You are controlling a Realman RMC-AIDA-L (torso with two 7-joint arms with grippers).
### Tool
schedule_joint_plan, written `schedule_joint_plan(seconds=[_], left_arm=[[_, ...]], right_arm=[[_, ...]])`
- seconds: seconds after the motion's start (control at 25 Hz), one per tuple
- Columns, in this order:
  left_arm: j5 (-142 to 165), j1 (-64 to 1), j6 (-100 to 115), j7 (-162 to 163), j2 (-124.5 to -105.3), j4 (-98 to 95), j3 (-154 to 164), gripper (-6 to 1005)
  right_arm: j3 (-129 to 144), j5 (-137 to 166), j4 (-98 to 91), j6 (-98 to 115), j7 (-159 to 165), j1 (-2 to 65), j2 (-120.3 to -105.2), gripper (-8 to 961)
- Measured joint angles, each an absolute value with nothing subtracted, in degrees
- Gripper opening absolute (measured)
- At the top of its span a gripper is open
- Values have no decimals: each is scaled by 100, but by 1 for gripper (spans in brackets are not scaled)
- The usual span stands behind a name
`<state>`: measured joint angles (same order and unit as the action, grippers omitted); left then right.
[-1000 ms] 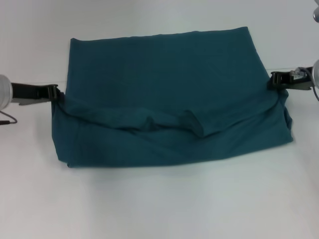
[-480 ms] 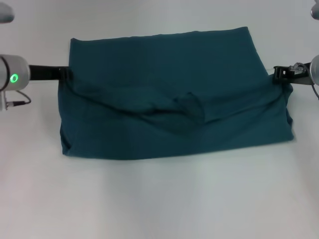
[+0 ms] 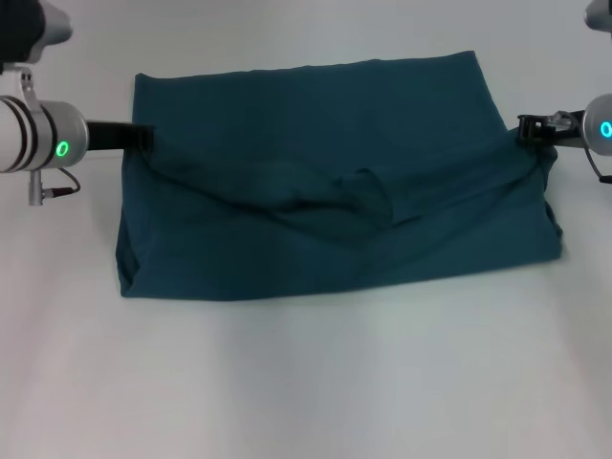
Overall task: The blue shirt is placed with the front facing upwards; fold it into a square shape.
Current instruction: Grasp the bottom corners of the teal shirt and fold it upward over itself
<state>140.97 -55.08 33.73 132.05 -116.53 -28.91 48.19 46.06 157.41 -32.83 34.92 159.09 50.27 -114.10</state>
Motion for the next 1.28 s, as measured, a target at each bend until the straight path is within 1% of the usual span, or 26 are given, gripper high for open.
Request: schedule_joint_plan(seconds=[0.44, 0.64, 0.84, 0.92, 0.96, 1.08, 1.28], left_arm=[[14075, -5584, 2852, 12976, -11705, -2736, 4955, 0], [14061, -5603, 2568, 12774, -11810, -2750, 4958, 0], [14084, -5646, 2499, 12720, -11839, -2709, 4954, 0], [14089, -5647, 2367, 12669, -11913, -2665, 4961, 0], [14089, -5647, 2367, 12669, -11913, -2665, 4961, 1], [14091, -5633, 2257, 12576, -11991, -2648, 4960, 1], [14073, -5639, 2169, 12574, -12014, -2643, 4957, 3]], right_arm=[[4911, 15741, -2885, 2888, 15907, 5308, -11407, 25], [4900, 15733, -2803, 2803, 15972, 5323, -11387, 26], [4883, 15718, -2803, 2803, 15981, 5301, -11370, 26], [4882, 15717, -2791, 2798, 15981, 5298, -11372, 26], [4882, 15717, -2789, 2789, 15984, 5290, -11374, 26], [4884, 15722, -2787, 2760, 16043, 5251, -11372, 26], [4895, 15736, -2786, 2686, 16065, 5219, -11374, 25]])
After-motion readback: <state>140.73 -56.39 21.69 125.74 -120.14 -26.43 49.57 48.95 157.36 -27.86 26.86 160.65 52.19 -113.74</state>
